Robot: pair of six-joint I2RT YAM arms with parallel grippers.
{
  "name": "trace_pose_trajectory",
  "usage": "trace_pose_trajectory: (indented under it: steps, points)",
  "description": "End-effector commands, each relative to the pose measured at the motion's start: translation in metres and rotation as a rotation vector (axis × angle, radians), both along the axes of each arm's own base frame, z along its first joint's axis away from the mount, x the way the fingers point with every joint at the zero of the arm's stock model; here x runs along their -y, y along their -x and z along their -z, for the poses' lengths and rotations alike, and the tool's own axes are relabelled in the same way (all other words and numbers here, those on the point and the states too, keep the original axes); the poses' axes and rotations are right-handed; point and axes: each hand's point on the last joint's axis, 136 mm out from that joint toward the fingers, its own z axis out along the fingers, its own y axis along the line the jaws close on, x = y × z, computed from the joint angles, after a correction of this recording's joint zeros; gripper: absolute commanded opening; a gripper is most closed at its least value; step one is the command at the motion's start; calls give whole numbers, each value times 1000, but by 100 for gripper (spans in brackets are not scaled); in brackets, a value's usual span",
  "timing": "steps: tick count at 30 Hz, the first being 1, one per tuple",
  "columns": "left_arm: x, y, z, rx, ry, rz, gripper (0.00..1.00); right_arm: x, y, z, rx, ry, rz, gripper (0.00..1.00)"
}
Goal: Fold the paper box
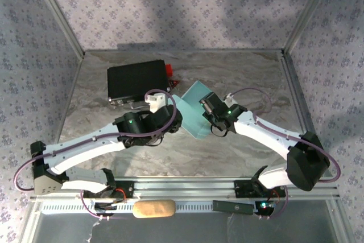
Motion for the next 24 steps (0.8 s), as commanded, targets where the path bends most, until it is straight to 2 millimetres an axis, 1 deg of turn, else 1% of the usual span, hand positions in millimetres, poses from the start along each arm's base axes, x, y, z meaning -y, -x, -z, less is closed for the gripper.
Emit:
trace_pose_trajectory:
  steps: [1, 5, 8, 16, 20, 22, 24]
  points:
    - [15, -1, 0, -4, 66, -2, 52, 6, -1, -4, 28, -18, 59, 0]
    - [26, -3, 10, -27, 43, 14, 51, 4, 0, -2, 26, -28, 61, 0]
    - [26, -3, 18, -41, 26, 6, 41, 6, 2, 0, 21, -25, 68, 0]
    - [19, -4, 21, -36, -5, -11, 13, 7, 5, 3, 18, -49, 86, 0]
    - [17, -4, 22, -35, -24, -10, 7, 5, 6, 5, 10, -63, 87, 0]
    - [15, -5, 22, -34, -39, -13, 0, 3, 7, 3, 8, -70, 83, 0]
    - [12, -5, 21, -33, -63, -12, 0, 3, 7, 1, 10, -74, 77, 2]
